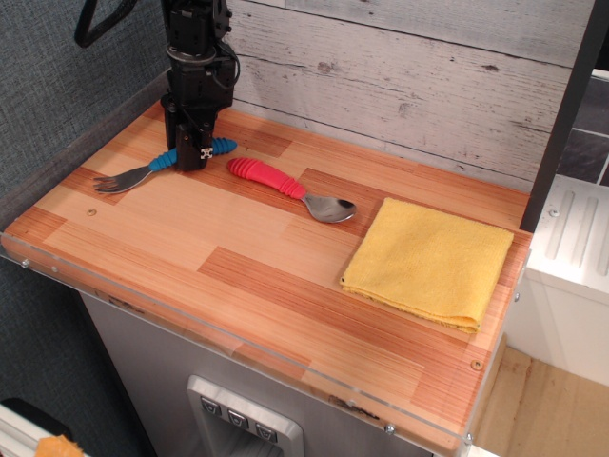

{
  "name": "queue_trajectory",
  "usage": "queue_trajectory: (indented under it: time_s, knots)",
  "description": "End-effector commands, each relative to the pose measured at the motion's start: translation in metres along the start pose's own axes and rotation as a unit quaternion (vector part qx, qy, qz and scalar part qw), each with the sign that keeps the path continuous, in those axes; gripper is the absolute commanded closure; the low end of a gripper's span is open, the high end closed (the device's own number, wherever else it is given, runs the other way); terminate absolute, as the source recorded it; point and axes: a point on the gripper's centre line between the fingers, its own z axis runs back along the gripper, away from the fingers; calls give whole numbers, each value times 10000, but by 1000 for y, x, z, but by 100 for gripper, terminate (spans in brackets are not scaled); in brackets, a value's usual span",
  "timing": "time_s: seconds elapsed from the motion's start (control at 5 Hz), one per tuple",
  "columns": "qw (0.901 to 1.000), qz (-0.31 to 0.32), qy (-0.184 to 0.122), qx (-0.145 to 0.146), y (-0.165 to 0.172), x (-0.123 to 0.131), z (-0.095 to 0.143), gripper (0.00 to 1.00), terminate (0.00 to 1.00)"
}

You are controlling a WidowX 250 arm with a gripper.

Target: Moved blue fork to right on top of yellow cloth

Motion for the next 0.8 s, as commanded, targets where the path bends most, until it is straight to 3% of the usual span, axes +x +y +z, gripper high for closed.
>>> queue_trajectory:
  time_s: [0.0, 0.2, 0.4, 0.6]
  knots:
    - [9968, 559, -89, 558, 8, -21, 61, 100, 0]
    - [9950, 712, -5, 696, 0, -24, 83, 100, 0]
    - [9943, 868, -10, 612, -15, -20, 103, 100, 0]
    - [9938, 1039, -191, 337, -40, -13, 121, 100, 0]
